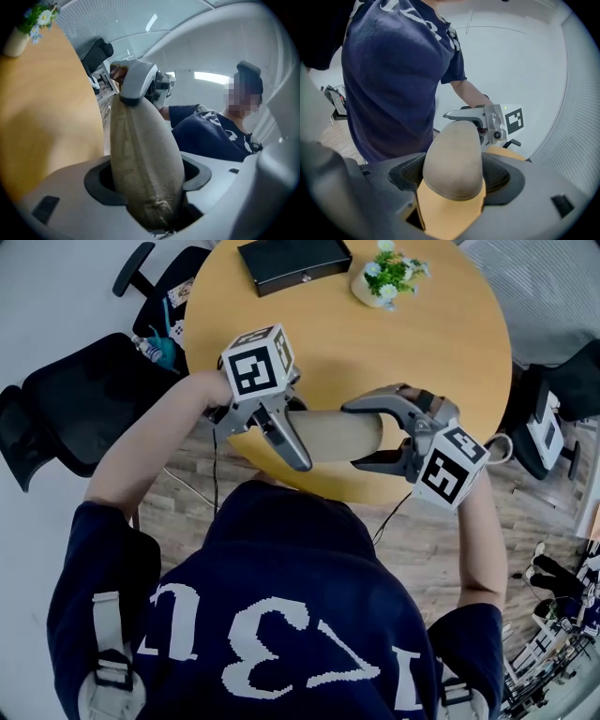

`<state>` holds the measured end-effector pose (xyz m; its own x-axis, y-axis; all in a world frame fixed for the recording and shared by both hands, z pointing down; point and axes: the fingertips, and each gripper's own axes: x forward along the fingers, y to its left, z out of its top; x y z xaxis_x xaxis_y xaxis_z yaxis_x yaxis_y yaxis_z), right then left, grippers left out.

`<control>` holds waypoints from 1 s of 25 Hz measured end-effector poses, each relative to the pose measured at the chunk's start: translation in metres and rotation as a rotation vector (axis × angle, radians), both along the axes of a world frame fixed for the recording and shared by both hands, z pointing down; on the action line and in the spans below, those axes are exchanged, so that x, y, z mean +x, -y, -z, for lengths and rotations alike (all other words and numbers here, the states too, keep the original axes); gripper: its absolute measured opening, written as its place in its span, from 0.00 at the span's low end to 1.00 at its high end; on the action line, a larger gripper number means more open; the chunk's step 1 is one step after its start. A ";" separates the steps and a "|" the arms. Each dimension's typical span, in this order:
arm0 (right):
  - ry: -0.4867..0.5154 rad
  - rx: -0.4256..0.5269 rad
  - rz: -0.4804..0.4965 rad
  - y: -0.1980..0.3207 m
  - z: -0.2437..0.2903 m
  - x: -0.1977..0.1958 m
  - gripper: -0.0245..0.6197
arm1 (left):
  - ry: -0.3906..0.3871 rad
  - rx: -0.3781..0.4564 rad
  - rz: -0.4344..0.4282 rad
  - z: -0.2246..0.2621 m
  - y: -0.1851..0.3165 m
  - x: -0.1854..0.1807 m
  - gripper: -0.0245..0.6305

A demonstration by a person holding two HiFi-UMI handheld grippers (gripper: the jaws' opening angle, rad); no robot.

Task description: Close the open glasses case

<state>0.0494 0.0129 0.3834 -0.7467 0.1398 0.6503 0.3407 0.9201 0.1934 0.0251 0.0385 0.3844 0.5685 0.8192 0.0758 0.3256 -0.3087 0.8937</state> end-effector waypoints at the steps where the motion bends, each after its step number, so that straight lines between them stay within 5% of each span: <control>1: -0.002 -0.011 -0.010 0.003 -0.002 0.001 0.55 | 0.007 -0.021 0.014 -0.001 0.003 0.002 0.50; 9: 0.094 -0.089 -0.197 0.025 0.011 0.013 0.55 | -0.054 -0.122 0.126 0.008 0.016 0.003 0.48; 12: 0.216 -0.149 -0.329 0.037 0.025 0.019 0.55 | -0.058 -0.077 0.190 0.003 0.025 0.000 0.48; 17: 0.511 -0.291 -0.633 0.067 0.052 0.034 0.55 | -0.142 0.017 0.493 0.009 0.065 0.009 0.48; 22: 0.766 -0.560 -0.897 0.095 0.054 0.044 0.55 | -0.223 0.061 0.677 0.024 0.082 0.016 0.48; 25: 0.838 -0.703 -0.960 0.099 0.052 0.032 0.55 | -0.284 0.055 0.804 0.034 0.091 0.017 0.48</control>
